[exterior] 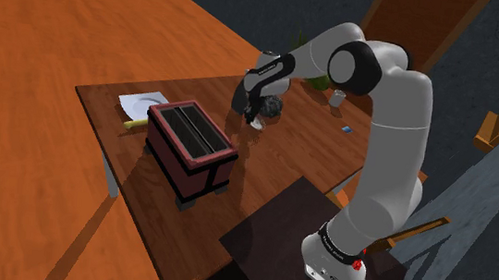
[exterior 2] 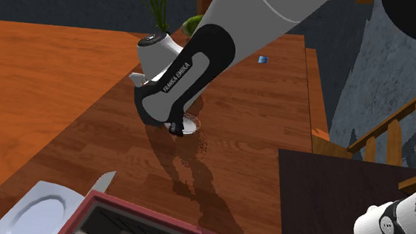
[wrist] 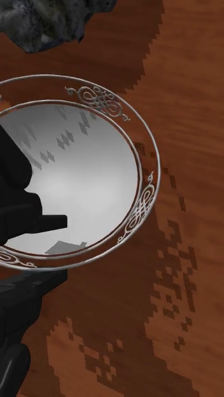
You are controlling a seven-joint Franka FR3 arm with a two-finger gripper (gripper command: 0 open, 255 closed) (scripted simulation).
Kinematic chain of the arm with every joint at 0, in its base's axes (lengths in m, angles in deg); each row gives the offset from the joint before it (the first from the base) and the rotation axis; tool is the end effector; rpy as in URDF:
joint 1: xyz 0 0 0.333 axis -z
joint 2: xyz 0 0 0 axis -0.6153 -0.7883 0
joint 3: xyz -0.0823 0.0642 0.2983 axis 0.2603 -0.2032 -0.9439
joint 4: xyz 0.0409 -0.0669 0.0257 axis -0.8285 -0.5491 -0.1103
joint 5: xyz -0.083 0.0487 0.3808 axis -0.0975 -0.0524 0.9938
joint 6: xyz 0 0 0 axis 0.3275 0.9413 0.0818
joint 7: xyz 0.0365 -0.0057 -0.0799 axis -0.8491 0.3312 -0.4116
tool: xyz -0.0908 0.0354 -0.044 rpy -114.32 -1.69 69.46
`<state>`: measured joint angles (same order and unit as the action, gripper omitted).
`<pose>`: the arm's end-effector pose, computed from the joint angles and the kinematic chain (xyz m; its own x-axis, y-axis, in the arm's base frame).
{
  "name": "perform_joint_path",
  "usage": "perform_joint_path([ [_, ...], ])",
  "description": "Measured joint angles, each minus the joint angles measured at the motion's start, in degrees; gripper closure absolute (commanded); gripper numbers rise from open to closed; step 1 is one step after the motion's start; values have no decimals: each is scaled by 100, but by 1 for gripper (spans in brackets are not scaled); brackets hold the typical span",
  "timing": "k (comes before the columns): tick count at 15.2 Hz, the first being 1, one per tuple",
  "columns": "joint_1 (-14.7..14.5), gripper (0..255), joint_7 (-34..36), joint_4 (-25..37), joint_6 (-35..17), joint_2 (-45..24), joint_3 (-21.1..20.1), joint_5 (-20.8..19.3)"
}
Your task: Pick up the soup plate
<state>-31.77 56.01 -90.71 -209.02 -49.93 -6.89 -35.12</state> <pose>0.6040 -0.1981 0.2277 0.9775 0.2084 -0.0323 0.2105 -0.9740 0.0834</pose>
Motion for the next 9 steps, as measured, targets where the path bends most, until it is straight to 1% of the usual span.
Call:
perform_joint_path([
  [9, -59, 255, 30, 59, 498, 444, 68, -95],
])
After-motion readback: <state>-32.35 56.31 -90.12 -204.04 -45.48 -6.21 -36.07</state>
